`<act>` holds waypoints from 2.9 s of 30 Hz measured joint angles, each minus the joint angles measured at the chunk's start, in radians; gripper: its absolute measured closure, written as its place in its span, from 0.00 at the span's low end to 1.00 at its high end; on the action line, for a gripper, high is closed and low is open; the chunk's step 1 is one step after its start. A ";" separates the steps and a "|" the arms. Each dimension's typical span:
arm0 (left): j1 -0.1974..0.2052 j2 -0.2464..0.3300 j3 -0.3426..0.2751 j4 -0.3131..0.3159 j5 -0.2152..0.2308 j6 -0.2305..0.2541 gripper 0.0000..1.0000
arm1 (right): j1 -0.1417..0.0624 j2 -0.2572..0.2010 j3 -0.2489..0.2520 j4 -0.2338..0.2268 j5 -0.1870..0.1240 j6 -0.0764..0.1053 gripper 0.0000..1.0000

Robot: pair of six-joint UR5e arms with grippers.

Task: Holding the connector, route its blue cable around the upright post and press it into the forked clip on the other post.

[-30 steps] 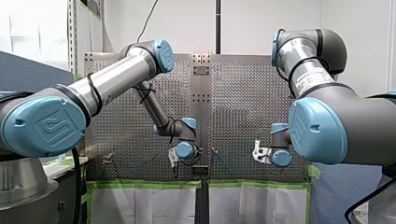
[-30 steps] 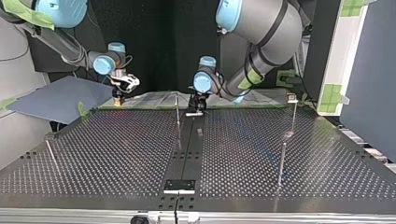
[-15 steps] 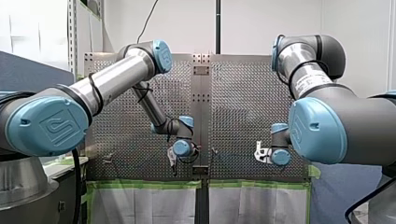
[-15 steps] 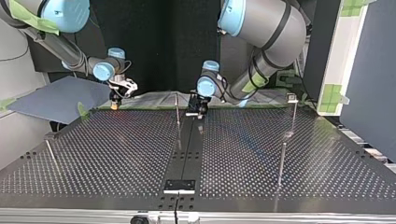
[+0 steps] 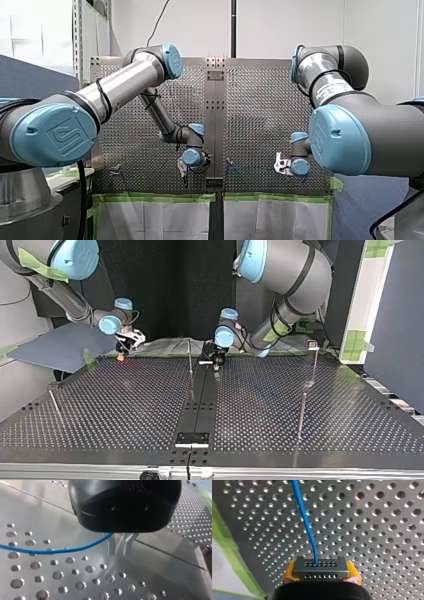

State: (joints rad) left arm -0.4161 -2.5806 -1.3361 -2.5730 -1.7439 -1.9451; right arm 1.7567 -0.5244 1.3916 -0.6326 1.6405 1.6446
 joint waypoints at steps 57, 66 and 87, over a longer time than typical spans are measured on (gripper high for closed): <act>-0.030 0.040 -0.120 -0.098 0.229 0.202 0.00 | 0.006 0.002 -0.133 0.141 0.020 0.023 1.00; -0.042 0.060 -0.187 -0.039 0.220 0.208 0.00 | 0.009 0.003 -0.133 0.143 0.019 0.023 1.00; -0.037 0.076 -0.192 0.043 0.142 0.211 0.00 | 0.013 0.003 -0.133 0.149 0.019 0.023 1.00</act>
State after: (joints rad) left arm -0.4526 -2.5043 -1.5283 -2.5300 -1.6019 -1.7341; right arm 1.7693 -0.5210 1.2588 -0.4840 1.6598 1.6677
